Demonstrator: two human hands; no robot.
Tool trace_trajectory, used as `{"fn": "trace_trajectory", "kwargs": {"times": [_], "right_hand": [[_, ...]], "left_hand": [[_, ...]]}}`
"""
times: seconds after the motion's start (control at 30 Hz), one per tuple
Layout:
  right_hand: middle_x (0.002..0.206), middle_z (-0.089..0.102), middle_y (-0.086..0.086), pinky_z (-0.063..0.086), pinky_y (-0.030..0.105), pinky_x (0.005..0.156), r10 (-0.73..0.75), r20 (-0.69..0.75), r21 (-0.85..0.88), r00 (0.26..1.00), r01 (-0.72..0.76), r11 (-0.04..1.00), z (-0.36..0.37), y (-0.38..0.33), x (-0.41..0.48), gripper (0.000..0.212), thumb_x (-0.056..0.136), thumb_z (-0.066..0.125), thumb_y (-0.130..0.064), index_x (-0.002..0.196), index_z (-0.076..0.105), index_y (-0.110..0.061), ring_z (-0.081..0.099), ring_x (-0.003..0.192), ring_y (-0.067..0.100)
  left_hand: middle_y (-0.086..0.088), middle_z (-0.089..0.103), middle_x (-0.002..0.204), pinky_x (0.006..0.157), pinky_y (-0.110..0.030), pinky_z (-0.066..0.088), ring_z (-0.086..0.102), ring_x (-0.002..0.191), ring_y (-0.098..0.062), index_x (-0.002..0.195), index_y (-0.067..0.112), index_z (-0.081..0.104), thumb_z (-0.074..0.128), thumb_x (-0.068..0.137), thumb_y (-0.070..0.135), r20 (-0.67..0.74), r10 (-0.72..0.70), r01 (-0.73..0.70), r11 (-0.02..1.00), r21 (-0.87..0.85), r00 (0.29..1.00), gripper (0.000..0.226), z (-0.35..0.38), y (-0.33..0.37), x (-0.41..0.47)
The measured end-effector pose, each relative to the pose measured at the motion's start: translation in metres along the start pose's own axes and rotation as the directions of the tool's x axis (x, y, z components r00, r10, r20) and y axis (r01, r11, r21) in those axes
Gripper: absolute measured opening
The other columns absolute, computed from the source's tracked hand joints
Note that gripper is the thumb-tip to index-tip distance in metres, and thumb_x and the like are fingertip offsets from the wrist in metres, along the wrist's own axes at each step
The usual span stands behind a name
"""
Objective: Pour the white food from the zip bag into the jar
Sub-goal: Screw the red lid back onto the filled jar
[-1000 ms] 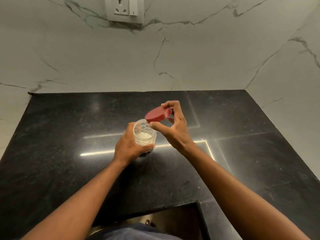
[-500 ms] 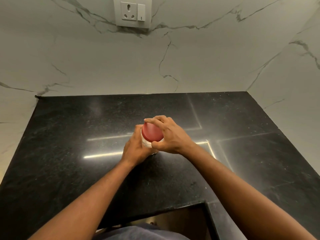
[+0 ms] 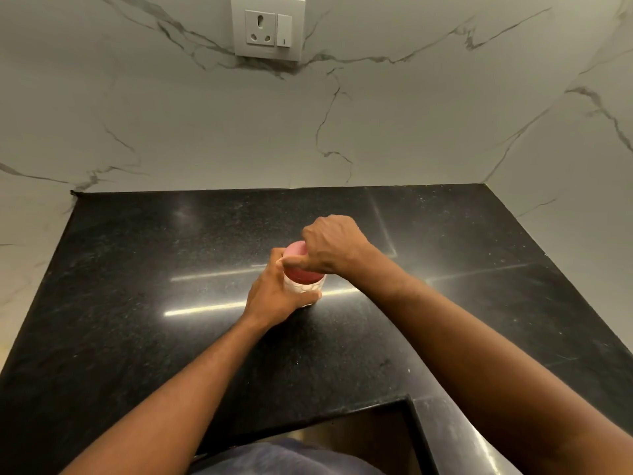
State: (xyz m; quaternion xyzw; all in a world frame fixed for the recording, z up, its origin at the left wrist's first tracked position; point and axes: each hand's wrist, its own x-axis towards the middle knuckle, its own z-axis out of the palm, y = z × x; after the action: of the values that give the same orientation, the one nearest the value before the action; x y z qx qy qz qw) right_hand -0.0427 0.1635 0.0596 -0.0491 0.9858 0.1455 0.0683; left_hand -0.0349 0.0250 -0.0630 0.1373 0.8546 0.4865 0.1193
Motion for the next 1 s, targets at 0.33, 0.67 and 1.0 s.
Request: {"fn": "trace_trajectory", "kwargs": {"times": [0.33,0.67,1.0], "right_hand": [[0.133,0.059,0.0,0.041,0.029,0.069,-0.228,0.075,0.236,0.971,0.205,0.95,0.005,0.0,-0.005,0.08,0.077,0.081,-0.043,0.149,0.046,-0.04,0.058,0.097,0.018],[0.121,0.068,0.006,0.05,0.034,0.07,-0.033,-0.07,0.169,0.997,0.045,0.985,0.023,-0.009,-0.013,0.085,0.076,0.061,-0.084,0.135,0.057,-0.023,0.068,0.091,0.026],[0.064,0.058,0.0,0.046,0.028,0.053,0.144,-0.097,0.163,0.985,-0.127,0.978,0.021,-0.019,-0.009,0.079,0.073,0.048,-0.094,0.075,0.06,-0.016,0.055,0.056,0.017]], "left_hand": [[0.015,0.056,0.122,0.085,-0.033,0.051,0.06,0.106,-0.014,0.138,0.047,0.026,0.09,0.055,0.065,0.016,-0.015,0.014,0.999,0.036,1.0,0.107,0.001,-0.003,0.002],[0.014,0.064,0.113,0.081,-0.04,0.061,0.069,0.099,-0.018,0.129,0.047,0.03,0.091,0.058,0.063,0.004,0.023,-0.023,0.998,0.051,1.0,0.095,-0.001,-0.004,0.001],[0.012,0.068,0.109,0.063,-0.029,0.053,0.069,0.09,-0.014,0.123,0.045,0.033,0.088,0.055,0.065,-0.023,-0.02,0.021,0.998,0.053,1.0,0.089,0.001,0.0,-0.001]]}}
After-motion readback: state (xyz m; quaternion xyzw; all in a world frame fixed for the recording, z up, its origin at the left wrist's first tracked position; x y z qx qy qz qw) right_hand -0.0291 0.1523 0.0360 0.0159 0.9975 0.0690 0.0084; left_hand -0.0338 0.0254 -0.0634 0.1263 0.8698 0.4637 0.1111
